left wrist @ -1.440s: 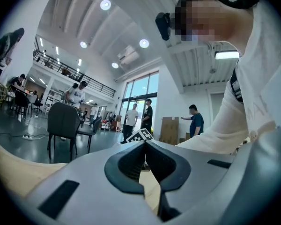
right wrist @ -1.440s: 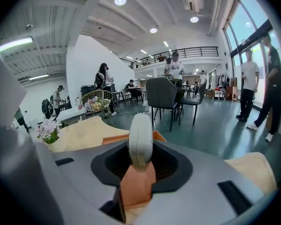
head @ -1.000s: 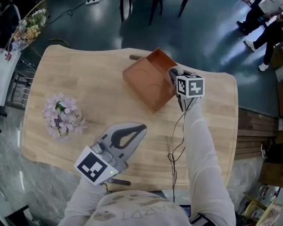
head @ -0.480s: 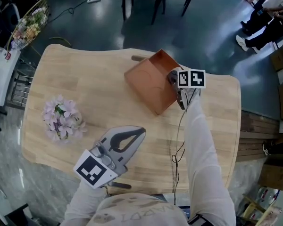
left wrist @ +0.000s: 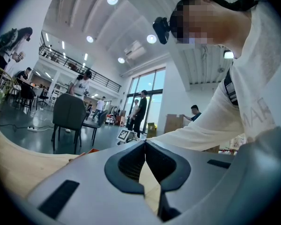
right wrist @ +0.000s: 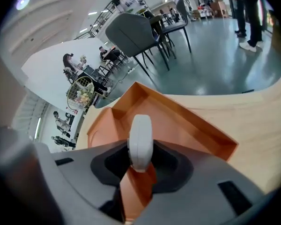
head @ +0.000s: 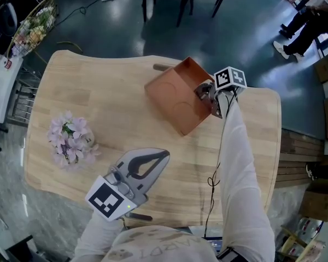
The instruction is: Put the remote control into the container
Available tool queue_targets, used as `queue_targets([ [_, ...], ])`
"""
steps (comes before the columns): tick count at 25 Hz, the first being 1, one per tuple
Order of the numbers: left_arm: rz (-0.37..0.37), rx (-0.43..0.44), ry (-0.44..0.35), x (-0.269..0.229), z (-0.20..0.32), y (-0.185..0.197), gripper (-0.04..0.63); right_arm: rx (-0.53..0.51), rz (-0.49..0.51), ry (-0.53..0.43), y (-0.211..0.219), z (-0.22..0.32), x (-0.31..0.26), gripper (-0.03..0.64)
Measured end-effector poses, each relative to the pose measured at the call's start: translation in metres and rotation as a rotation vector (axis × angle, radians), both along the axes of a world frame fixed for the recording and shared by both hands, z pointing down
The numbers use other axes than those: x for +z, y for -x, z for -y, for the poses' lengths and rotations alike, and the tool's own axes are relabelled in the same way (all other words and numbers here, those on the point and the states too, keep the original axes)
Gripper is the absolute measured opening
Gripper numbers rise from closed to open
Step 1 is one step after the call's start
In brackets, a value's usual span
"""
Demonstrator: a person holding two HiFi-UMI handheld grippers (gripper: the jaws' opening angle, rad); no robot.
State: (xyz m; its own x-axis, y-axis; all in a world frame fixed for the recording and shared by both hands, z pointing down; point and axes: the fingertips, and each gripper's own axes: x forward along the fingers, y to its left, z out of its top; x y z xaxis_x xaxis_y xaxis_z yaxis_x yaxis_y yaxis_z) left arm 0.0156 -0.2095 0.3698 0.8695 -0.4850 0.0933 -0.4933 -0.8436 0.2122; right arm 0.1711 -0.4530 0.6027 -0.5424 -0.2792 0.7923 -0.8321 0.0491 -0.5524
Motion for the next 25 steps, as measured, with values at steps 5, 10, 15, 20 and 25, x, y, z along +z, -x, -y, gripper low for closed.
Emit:
queue_targets([
  [5, 0.018, 0.003, 0.001, 0.003, 0.000, 0.000, 0.012, 0.009, -0.006, 0.033, -0.004, 0.007, 0.003, 0.120],
  [10, 0.018, 0.005, 0.004, 0.004, 0.001, 0.000, 0.012, -0.048, -0.113, 0.004, -0.010, 0.009, 0.005, 0.141],
  [15, 0.008, 0.010, 0.008, 0.005, 0.001, -0.002, 0.012, -0.052, -0.124, 0.010, -0.021, 0.008, 0.001, 0.153],
  [20, 0.005, 0.012, 0.004, 0.005, 0.001, -0.002, 0.012, -0.017, -0.120, 0.033, -0.031, 0.005, 0.000, 0.153],
  [25, 0.000, 0.011, 0.010, 0.006, 0.003, -0.001, 0.012, 0.005, -0.012, 0.043, 0.000, 0.008, 0.000, 0.132],
])
